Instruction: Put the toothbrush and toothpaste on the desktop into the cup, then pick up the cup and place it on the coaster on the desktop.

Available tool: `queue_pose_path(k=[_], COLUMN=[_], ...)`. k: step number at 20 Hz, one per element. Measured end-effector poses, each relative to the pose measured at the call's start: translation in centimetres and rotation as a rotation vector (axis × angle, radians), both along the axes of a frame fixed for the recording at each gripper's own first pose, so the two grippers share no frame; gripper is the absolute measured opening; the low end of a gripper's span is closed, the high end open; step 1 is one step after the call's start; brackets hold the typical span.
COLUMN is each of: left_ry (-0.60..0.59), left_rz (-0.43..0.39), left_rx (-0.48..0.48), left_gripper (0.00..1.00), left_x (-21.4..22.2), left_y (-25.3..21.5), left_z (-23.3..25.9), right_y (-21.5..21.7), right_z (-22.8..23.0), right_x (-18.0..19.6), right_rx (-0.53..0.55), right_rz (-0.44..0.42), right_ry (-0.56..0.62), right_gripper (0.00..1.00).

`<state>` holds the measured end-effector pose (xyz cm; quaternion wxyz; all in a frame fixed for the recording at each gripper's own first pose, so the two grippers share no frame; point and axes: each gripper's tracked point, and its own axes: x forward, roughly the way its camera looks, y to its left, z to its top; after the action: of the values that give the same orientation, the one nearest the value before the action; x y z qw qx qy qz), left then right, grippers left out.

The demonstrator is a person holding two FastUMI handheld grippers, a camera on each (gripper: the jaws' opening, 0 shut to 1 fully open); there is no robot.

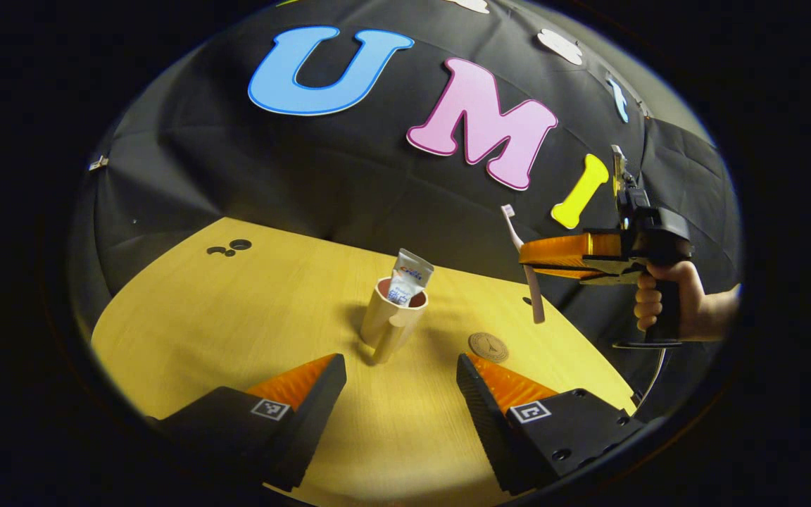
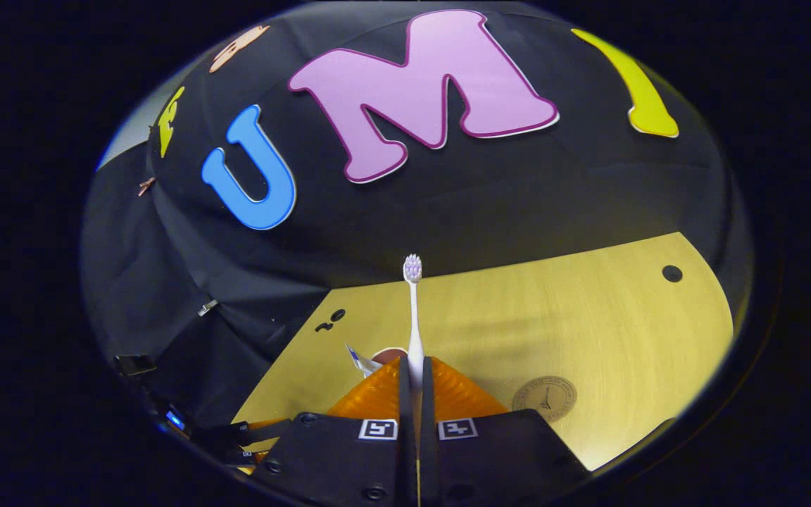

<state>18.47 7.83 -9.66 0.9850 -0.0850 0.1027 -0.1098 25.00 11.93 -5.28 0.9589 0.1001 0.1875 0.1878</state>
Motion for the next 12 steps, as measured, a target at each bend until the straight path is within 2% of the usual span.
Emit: queue_pose_path(k=[4, 12], left_ry=[0.017, 0.023], left_rz=[0.033, 0.101], left_rx=[0.007, -0.005], left_gripper=[0.98, 0.98], left_x=[-1.0, -1.1], left_y=[2.2, 5.7], left_z=[-0.6, -1.6], right_y=[3.2, 7.6], right_z=[0.1, -0.8], right_x=[2.3, 7.7], right_rx=[-0.011, 0.017], right_rz=[0.07, 0.098], right_ry=[-0.072, -0.151], right_gripper=[0.06, 0.06])
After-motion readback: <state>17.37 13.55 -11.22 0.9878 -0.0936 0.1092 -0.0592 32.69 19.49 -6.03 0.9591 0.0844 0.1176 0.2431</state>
